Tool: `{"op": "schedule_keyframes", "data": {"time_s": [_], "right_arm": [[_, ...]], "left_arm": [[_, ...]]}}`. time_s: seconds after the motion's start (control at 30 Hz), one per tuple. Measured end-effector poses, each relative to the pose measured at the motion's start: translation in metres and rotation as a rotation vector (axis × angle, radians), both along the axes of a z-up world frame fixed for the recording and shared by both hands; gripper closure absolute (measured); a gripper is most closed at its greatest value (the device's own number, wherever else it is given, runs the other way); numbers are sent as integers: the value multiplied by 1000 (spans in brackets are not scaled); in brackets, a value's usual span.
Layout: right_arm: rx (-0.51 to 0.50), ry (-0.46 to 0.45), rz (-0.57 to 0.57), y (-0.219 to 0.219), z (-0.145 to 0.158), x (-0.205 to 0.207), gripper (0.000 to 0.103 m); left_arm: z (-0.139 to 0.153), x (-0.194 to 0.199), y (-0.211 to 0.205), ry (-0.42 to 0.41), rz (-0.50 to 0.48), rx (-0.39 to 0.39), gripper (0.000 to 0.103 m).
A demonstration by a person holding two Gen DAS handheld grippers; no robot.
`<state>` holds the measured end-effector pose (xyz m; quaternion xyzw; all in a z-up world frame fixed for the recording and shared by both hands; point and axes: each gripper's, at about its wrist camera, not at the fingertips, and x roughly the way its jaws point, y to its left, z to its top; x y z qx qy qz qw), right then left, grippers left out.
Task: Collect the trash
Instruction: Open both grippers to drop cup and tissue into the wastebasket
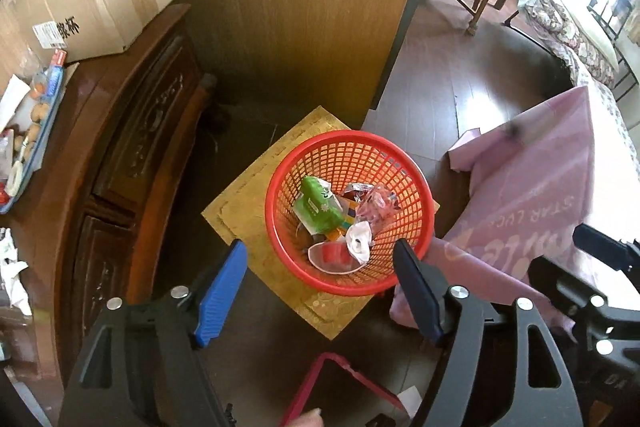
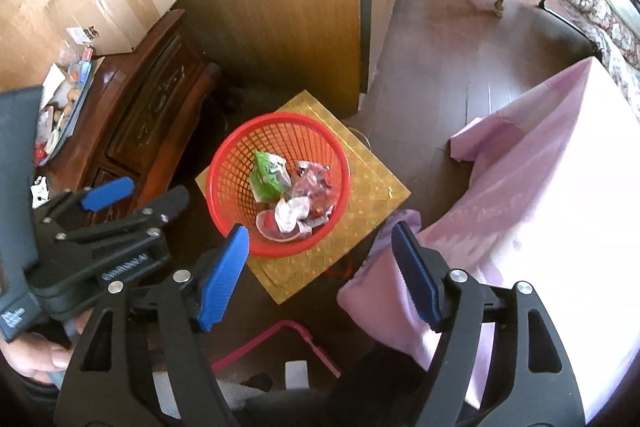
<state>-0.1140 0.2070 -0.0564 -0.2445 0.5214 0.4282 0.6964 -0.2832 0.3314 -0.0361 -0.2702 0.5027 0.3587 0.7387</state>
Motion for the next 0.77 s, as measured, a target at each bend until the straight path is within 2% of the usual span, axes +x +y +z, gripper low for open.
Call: {"op": "schedule_keyframes", "data": {"time_s": [0.17, 0.77], "right_arm": [[-6, -8, -11, -11, -3, -3, 31], [-2, -26, 1, -18, -1, -9, 24]], "left_arm": [[10, -2, -9, 6, 5, 18, 20], [19, -4, -19, 3, 7, 23, 20]]}}
